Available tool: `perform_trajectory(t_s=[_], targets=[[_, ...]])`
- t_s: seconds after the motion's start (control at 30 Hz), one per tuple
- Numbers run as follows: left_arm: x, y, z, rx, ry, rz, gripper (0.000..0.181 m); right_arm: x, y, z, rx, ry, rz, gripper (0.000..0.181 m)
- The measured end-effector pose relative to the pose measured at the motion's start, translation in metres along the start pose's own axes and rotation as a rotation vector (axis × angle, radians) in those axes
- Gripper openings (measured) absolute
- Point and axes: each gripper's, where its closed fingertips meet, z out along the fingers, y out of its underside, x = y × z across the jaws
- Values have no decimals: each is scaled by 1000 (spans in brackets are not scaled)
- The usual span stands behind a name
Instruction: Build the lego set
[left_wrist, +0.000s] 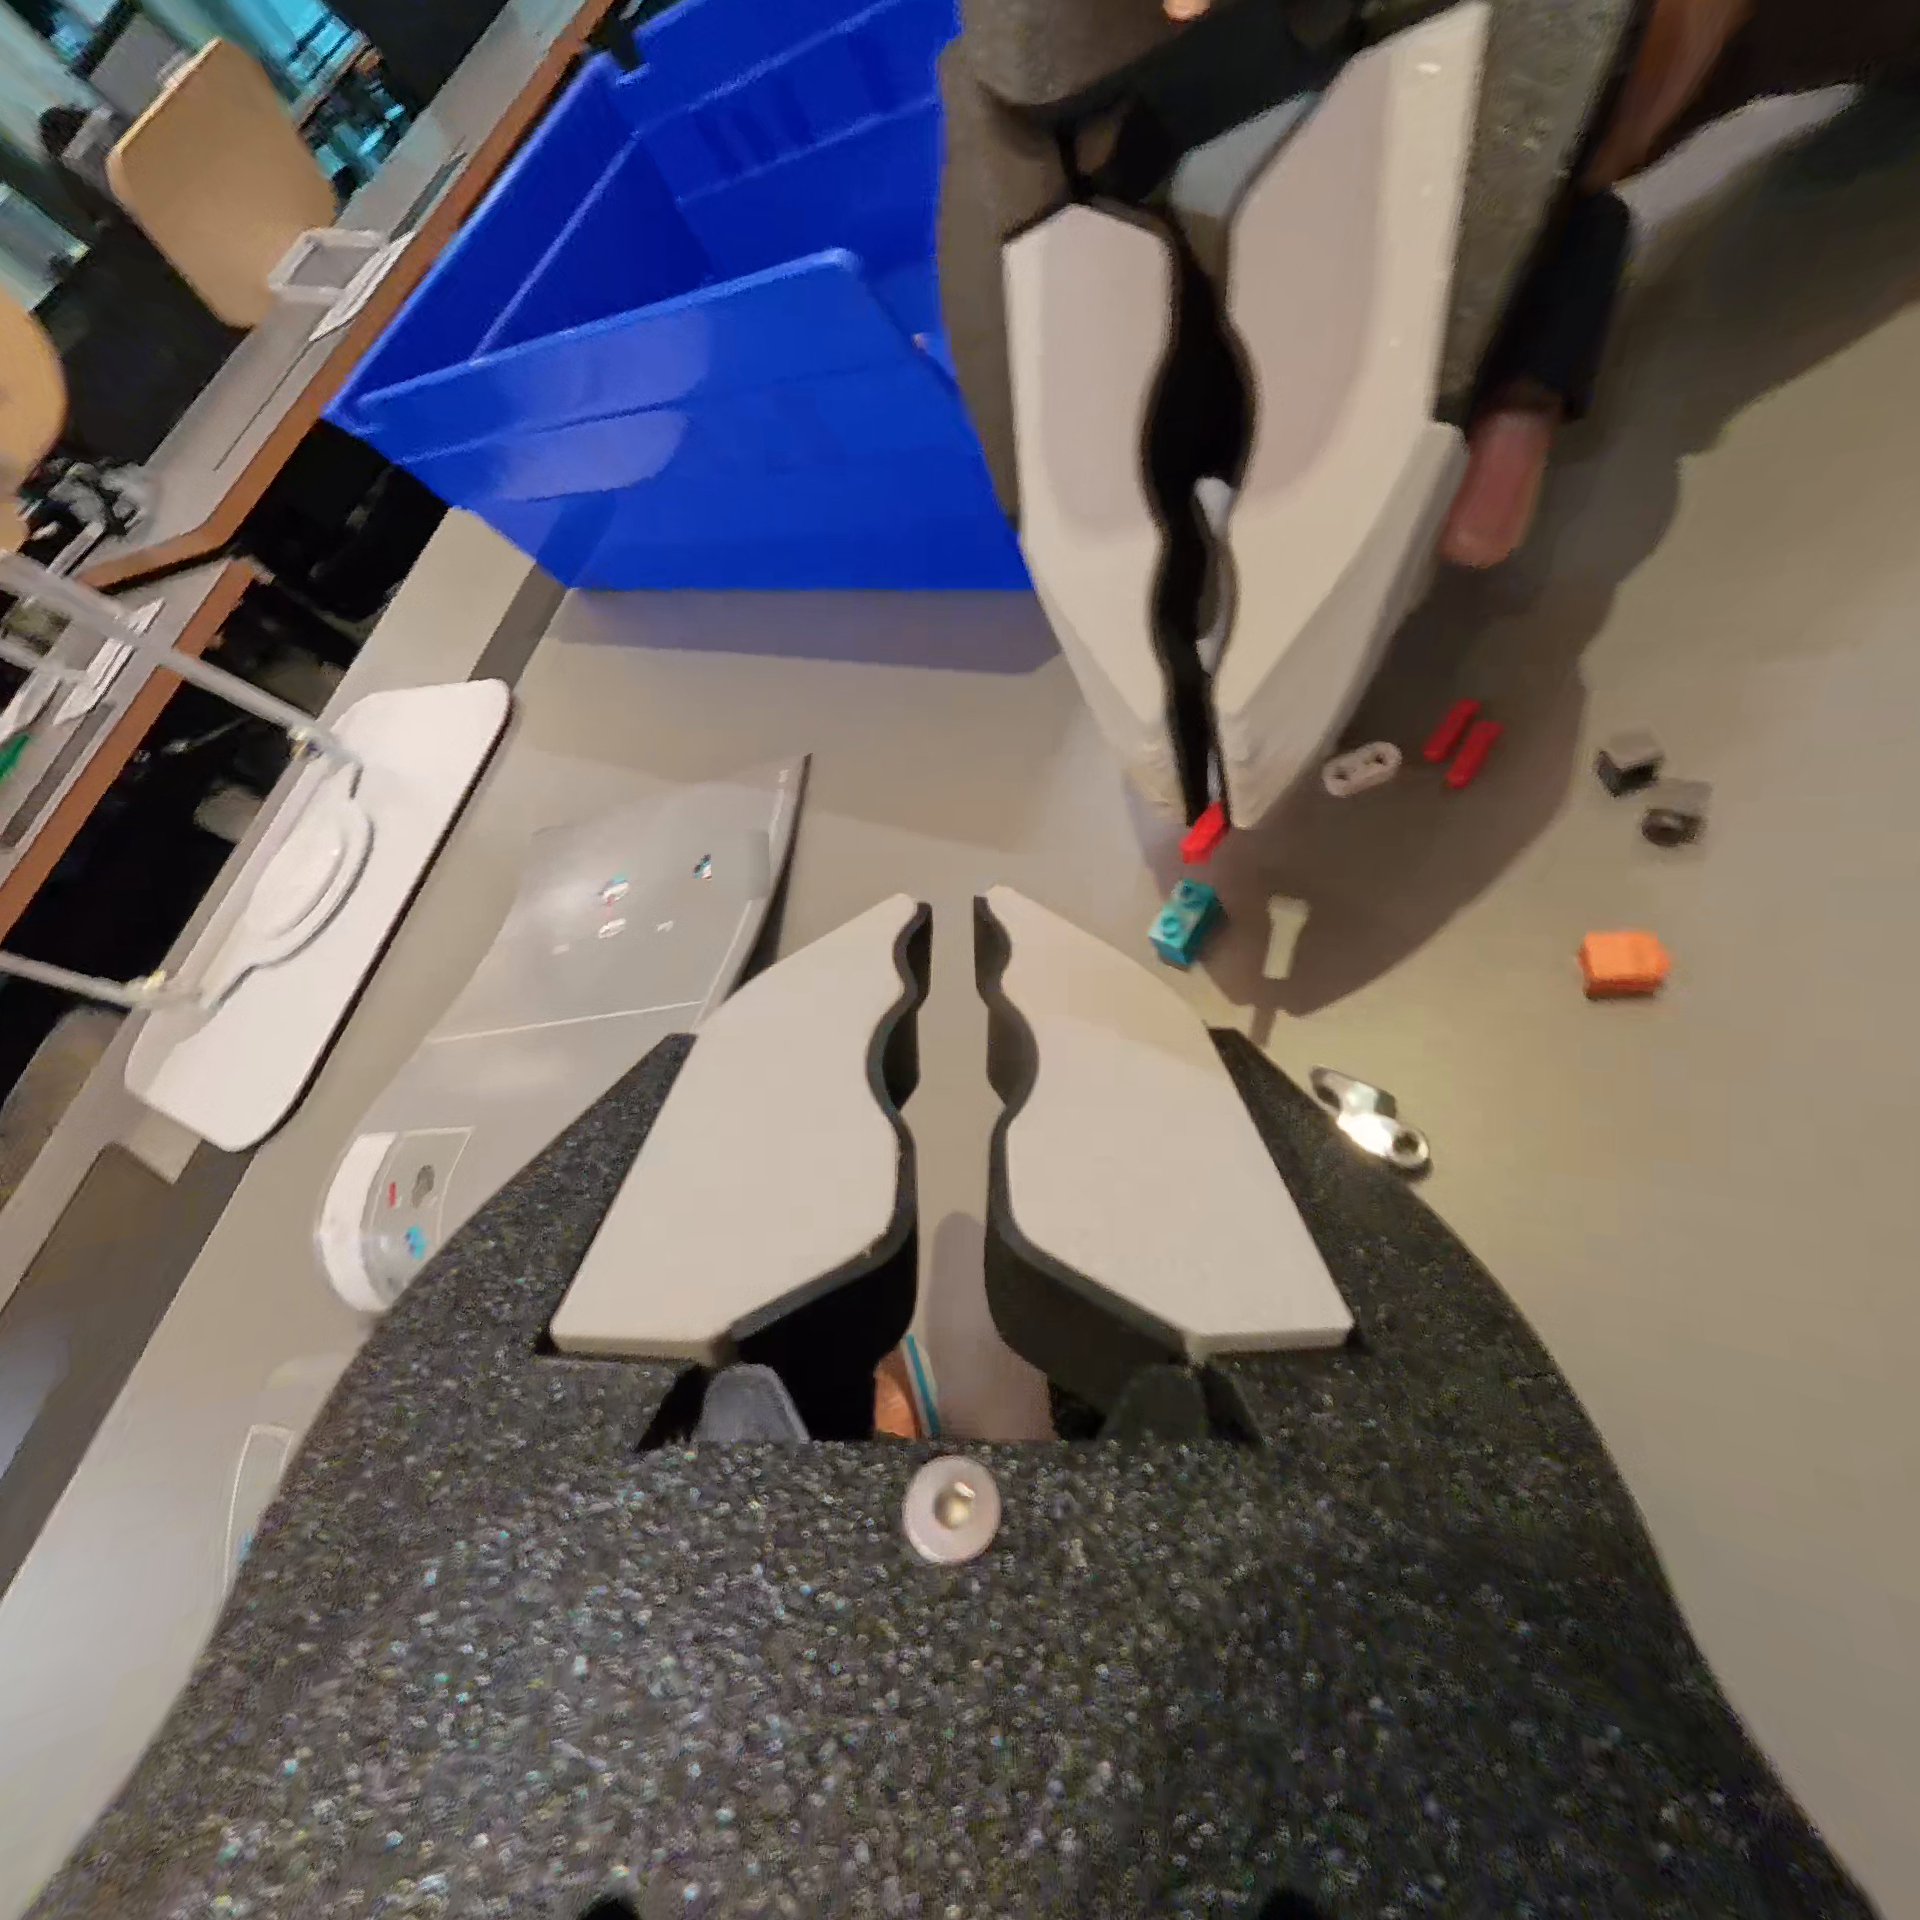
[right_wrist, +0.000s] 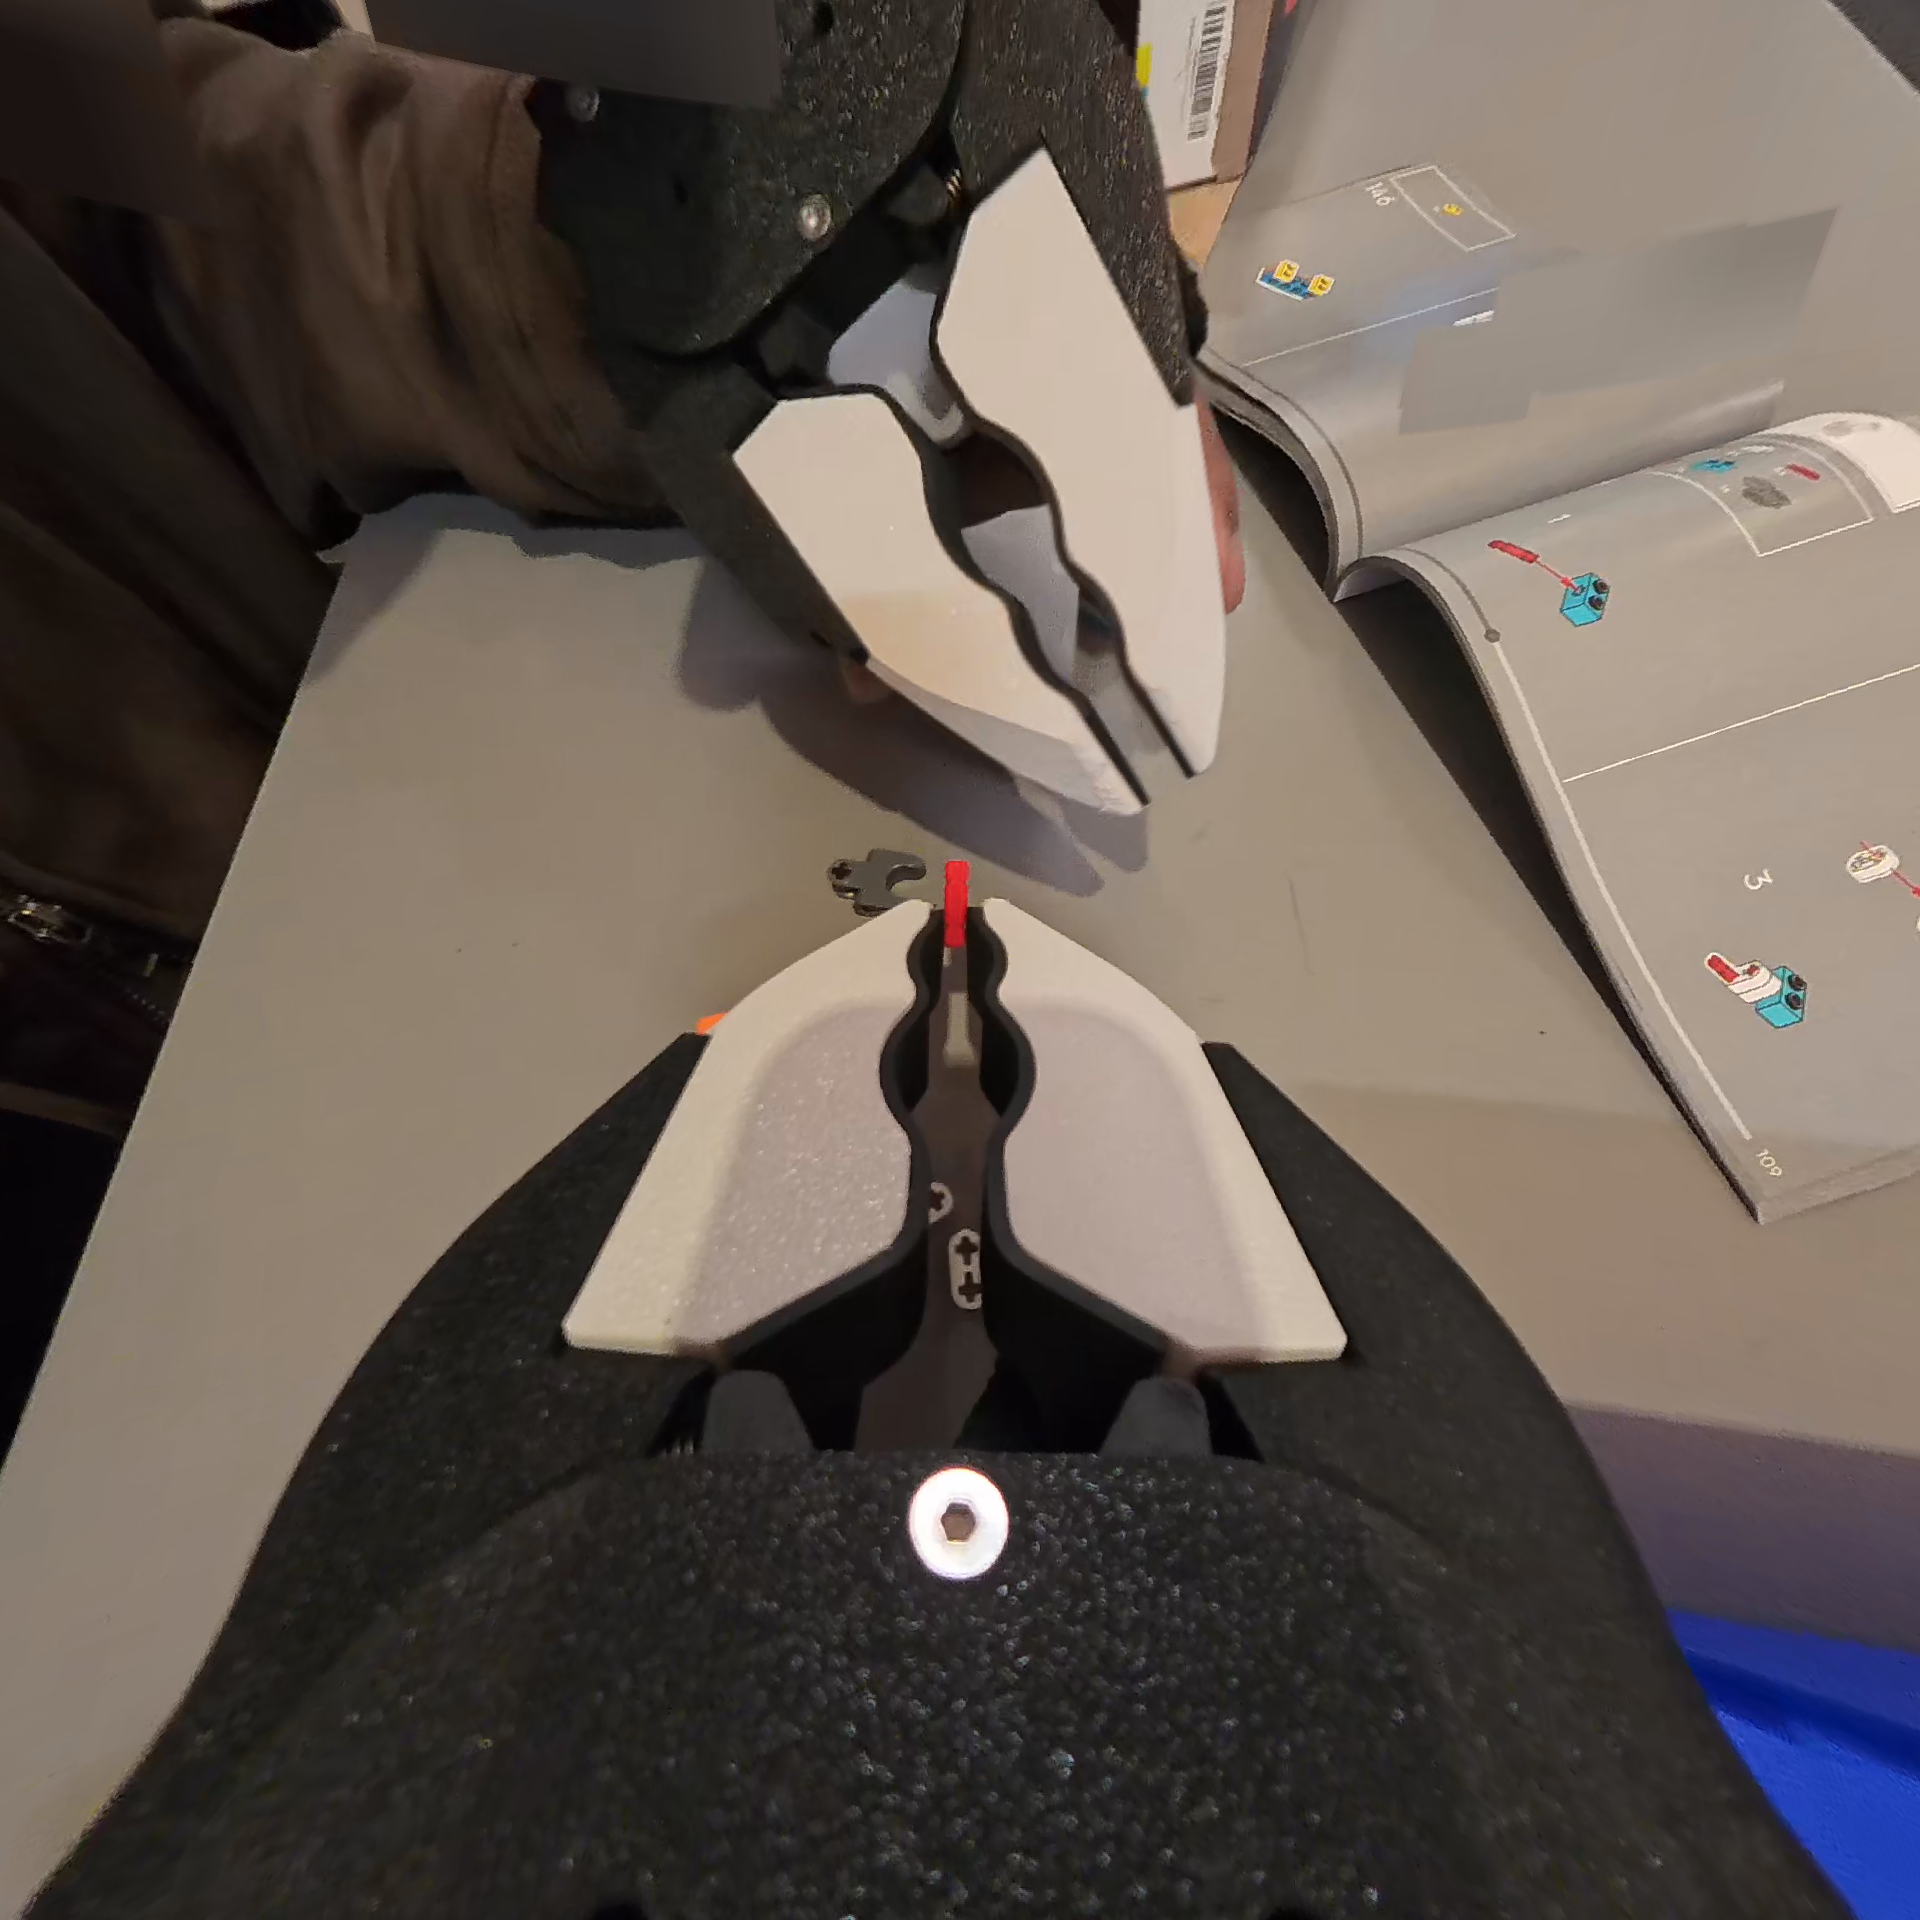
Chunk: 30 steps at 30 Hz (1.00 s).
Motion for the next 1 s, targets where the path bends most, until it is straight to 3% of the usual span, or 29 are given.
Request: perform_trajectory(t_s=[0.27, 0.73, 0.83, 1.0], targets=[[-26, 14, 4, -112, -209, -179, 3, 4, 0, 1, -4, 25, 5, 4], [-27, 24, 7, -155, -215, -218, 2, 5, 3, 3, -7, 20, 23, 4], [-23, 18, 6, -105, -159, -216, 3, 4, 2, 3, 1, 14, 27, 4], [-3, -20, -16, 173, 99, -184, 7, 3, 1, 2, 18, -2, 33, 4]])
